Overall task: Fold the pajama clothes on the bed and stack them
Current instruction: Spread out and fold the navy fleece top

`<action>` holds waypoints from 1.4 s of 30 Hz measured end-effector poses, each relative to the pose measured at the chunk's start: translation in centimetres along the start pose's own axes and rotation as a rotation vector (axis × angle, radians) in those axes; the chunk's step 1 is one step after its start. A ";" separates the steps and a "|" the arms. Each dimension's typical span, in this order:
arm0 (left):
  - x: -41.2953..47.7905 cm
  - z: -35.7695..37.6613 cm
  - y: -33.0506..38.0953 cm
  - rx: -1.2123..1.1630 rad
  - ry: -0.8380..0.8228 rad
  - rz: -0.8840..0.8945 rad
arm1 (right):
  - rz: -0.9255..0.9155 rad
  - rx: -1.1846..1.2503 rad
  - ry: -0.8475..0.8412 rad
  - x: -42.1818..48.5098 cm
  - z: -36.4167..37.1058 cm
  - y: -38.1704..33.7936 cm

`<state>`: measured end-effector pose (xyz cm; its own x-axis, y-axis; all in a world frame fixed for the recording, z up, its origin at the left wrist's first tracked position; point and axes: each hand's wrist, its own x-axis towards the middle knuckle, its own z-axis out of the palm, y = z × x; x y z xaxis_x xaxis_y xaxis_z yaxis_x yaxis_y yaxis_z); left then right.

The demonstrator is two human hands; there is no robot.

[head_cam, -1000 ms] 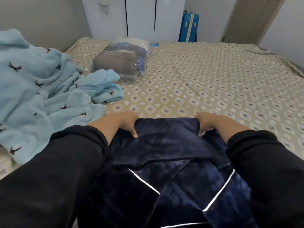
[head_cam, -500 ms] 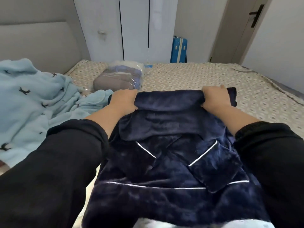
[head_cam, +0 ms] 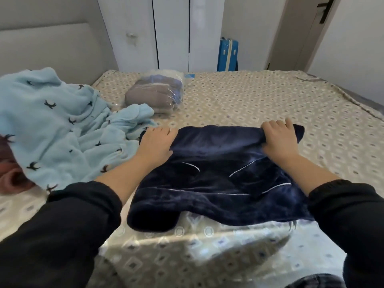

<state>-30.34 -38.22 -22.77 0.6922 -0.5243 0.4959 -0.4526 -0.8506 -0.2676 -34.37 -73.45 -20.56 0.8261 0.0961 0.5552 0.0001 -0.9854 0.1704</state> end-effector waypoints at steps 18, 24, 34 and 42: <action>-13.6 -2.6 6.7 -0.410 -0.080 0.222 | 0.020 0.110 -0.565 -13.4 -1.1 -1.1; -13.9 -3.4 7.6 -0.596 -0.049 0.066 | 0.019 0.387 -0.164 -8.7 -1.1 -8.7; -8.3 -0.1 1.6 -1.035 -0.057 -1.233 | 0.123 0.217 -0.580 -10.5 4.3 -10.8; -4.1 3.0 0.0 -1.060 -0.085 -1.208 | 0.133 0.258 -0.565 -11.0 4.9 -10.4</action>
<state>-31.44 -36.19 -27.31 0.9264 0.3693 -0.0729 0.2141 -0.3576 0.9090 -40.75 -64.91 -32.44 0.9983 -0.0492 0.0304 -0.0455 -0.9928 -0.1112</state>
